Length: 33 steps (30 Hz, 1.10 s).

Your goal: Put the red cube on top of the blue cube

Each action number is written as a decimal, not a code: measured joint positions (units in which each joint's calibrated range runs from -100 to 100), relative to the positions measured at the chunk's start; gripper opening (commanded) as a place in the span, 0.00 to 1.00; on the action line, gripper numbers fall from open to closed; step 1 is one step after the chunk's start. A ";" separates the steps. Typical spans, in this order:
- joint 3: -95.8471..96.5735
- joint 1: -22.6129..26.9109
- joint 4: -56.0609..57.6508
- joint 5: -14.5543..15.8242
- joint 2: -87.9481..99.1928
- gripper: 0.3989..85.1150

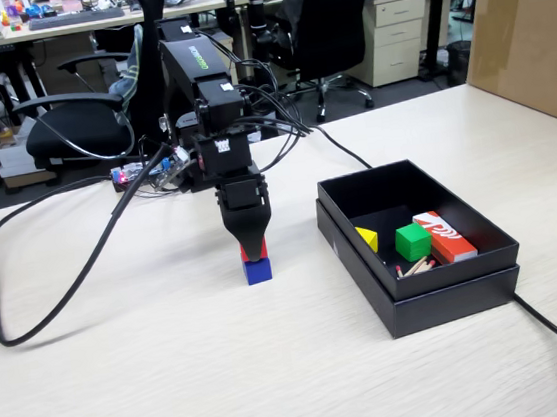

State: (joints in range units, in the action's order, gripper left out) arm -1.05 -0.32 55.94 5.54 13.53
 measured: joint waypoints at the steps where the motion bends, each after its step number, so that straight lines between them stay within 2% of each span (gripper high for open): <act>1: 0.00 0.00 0.00 0.00 0.00 0.16; 2: 0.00 0.00 0.00 0.00 0.00 0.16; 4: 0.00 0.00 0.00 0.05 0.00 0.24; 9: 0.00 0.10 0.00 0.00 0.00 0.32; 12: 0.00 0.24 0.00 0.00 0.00 0.33; 17: 0.00 0.20 0.00 0.00 0.00 0.57; 23: 1.00 0.44 0.00 0.00 4.40 0.57; 33: 11.41 0.59 0.00 0.05 37.02 0.57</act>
State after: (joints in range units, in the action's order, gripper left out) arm 10.36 0.27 55.94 5.59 50.55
